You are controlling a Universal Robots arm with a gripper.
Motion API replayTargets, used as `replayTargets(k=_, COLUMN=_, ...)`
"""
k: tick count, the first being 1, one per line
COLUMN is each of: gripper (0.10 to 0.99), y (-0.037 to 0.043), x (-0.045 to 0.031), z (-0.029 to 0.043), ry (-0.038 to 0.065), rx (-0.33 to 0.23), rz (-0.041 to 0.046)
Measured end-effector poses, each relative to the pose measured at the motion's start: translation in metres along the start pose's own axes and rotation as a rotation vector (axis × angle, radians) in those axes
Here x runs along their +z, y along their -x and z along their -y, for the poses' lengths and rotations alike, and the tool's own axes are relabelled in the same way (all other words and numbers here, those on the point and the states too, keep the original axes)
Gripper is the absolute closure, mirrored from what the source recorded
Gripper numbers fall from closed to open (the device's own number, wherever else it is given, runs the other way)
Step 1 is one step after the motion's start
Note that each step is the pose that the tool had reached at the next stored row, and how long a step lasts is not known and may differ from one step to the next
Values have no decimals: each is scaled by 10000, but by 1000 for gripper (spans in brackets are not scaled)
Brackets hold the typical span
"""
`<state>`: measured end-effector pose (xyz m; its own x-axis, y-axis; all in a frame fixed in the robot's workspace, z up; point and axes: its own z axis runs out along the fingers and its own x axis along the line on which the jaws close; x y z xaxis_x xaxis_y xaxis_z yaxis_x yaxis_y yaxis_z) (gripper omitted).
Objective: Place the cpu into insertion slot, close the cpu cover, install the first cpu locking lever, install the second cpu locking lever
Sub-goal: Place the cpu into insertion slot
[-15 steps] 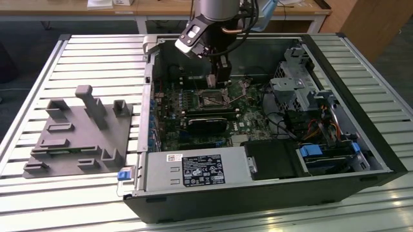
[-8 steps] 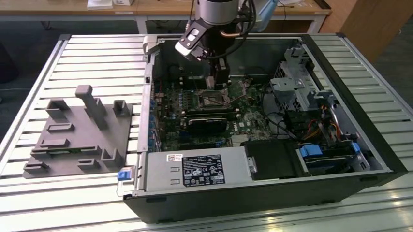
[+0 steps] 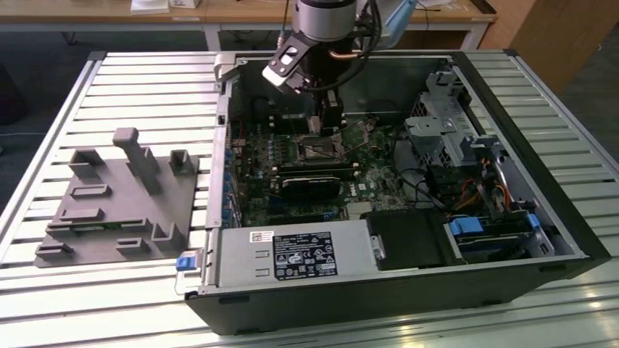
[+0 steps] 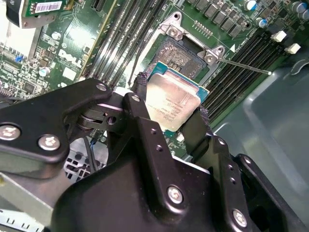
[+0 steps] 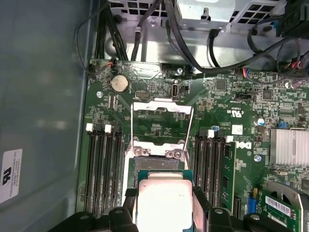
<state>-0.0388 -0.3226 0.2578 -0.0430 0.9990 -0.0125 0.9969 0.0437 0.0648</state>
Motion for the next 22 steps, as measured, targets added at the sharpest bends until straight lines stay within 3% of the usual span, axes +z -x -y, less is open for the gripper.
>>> replayTargets(k=6, gripper=545, y=-41, x=97, z=4, ry=-17, rx=5, rz=161)
replayTargets(k=22, gripper=545, y=-79, x=263, z=14, ry=-35, rx=5, rz=152)
